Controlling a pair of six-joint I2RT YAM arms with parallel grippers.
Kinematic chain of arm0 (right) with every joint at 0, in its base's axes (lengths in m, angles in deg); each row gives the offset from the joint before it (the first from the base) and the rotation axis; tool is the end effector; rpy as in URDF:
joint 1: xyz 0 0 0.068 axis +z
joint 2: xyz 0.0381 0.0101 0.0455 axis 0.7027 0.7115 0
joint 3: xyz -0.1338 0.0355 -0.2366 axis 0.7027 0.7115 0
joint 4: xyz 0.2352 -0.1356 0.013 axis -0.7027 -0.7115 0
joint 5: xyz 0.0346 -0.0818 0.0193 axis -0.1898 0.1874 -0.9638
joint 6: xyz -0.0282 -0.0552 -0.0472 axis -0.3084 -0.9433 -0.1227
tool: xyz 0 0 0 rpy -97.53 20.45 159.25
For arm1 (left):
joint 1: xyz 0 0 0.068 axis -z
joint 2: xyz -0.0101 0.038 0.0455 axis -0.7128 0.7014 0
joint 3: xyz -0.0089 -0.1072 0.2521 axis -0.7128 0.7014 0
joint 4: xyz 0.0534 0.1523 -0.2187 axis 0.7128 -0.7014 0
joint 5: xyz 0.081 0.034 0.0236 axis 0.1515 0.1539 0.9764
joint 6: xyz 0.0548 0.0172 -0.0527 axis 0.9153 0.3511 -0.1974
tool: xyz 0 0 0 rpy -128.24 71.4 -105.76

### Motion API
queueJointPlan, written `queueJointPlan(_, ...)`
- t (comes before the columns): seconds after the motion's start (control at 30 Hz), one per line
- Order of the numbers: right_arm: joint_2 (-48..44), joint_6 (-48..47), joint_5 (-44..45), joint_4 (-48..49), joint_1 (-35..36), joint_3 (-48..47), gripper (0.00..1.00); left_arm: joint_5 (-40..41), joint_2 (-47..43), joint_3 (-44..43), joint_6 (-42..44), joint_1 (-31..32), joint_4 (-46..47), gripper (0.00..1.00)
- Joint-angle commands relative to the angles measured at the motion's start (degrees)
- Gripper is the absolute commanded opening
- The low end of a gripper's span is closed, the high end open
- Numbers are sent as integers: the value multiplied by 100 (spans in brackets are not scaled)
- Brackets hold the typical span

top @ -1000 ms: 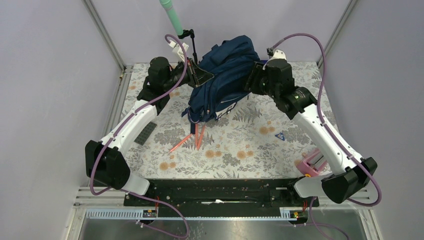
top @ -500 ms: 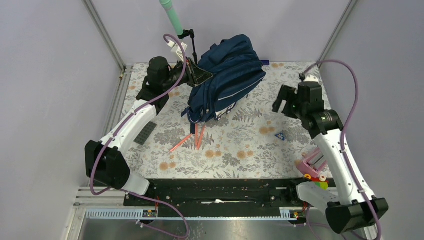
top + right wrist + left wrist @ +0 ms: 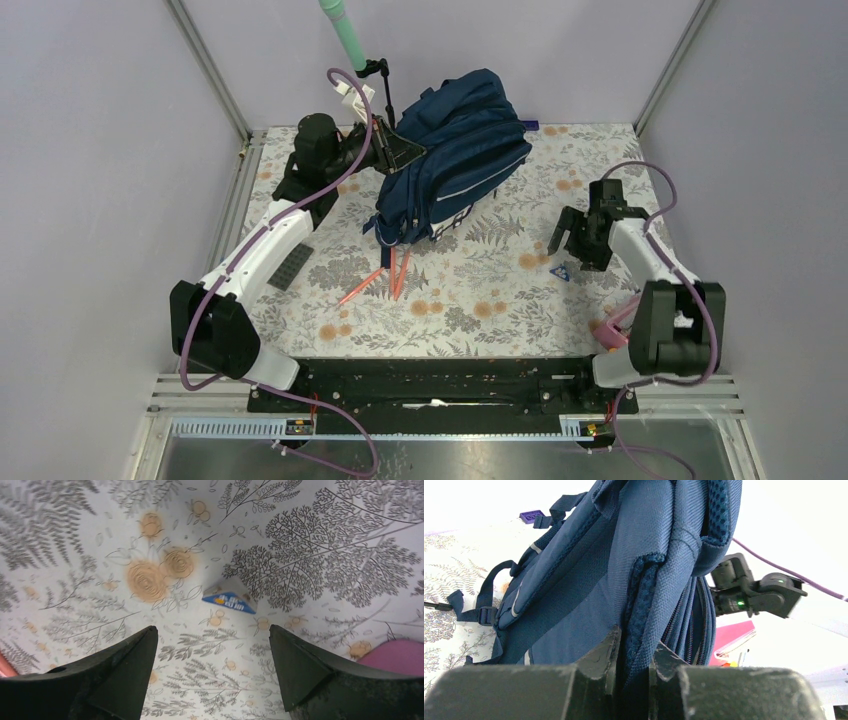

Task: Pack the student bag
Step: Place the personal item in the student bag, then pick up the personal item from the center of the board.

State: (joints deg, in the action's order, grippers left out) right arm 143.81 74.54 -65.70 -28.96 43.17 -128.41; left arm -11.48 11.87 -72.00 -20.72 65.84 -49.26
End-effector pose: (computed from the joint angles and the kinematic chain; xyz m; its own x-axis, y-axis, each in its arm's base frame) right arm 0.3045 -0.0041 0.1968 -0.8179 0.3455 -0.4601 0.2794 0.9375 0.2074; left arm 0.3443 -0.1692 0.3914 -0.4411 -0.2758 -0.8540 0.7000 0.4897 -0.5197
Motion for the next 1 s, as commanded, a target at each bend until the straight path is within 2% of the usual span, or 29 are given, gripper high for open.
queueJointPlan(0.0,598,-113,-232,320,-90,-168,87,-52,-383,-82,-196,-87,1093,0)
queueJointPlan(0.2,1164,-409,7,426,-90,-263,84,-59,-370,-75,-195,-100,1091,0)
queueJointPlan(0.4,1653,-651,-426,611,-68,-303,78,-59,-339,-93,-213,-113,1100,0)
queueJointPlan(0.67,1817,-906,-417,164,120,-494,75,-68,-295,-94,-230,-131,1108,0)
queueJointPlan(0.73,1911,-953,-234,-106,355,-599,71,-65,-303,-93,-230,-139,1108,0)
queueJointPlan(0.97,1780,-1000,165,-341,712,-488,67,-63,-312,-93,-239,-159,1117,0)
